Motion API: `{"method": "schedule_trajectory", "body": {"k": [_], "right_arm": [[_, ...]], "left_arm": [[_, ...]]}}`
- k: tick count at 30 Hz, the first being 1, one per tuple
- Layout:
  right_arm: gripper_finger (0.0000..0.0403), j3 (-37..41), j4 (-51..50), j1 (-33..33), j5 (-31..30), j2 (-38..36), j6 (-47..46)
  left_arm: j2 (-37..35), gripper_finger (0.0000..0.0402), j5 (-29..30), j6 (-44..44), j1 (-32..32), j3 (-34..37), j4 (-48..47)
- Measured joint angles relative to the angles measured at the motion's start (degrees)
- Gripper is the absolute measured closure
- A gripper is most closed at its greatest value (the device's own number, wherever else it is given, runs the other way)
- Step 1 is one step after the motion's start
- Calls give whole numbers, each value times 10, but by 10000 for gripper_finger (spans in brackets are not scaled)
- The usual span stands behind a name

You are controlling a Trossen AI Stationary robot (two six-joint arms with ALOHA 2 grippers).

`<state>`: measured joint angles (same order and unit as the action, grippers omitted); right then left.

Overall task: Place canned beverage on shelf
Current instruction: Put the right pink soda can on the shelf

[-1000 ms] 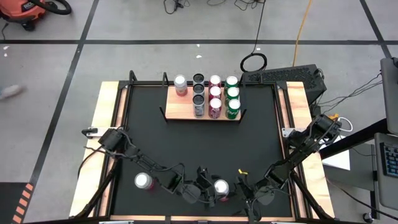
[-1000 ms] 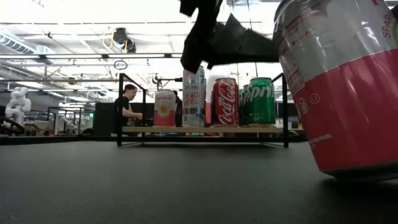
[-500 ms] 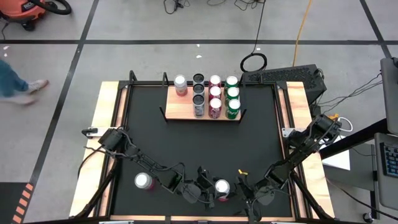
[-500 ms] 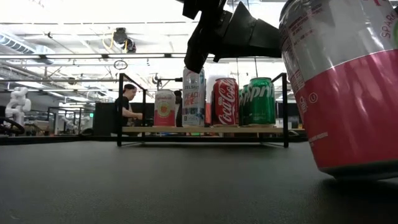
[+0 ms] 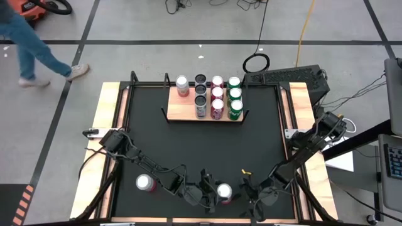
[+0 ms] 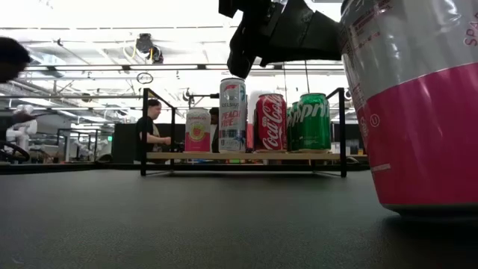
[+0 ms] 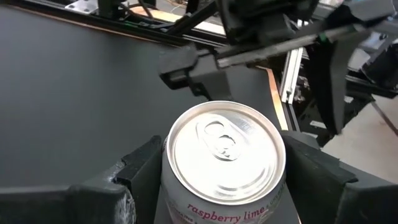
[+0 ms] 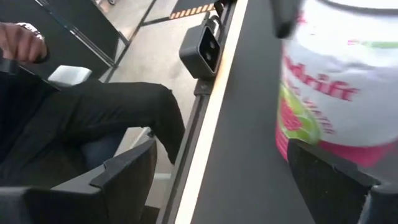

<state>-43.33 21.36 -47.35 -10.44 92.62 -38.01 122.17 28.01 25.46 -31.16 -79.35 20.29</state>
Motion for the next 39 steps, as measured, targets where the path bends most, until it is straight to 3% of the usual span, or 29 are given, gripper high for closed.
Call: {"method": "schedule_trajectory", "body": {"k": [11, 25, 39], "right_arm": [[64, 0, -83, -16, -6, -21, 5], [64, 0, -107, -41, -162, -9, -13], [64, 0, -135, -44, -215, -9, -32]], "left_arm": [[-3, 135, -16, -53, 1, -16, -7], [-22, 135, -51, -81, 20, -17, -9], [-23, 135, -97, -108, 28, -17, 40]]}}
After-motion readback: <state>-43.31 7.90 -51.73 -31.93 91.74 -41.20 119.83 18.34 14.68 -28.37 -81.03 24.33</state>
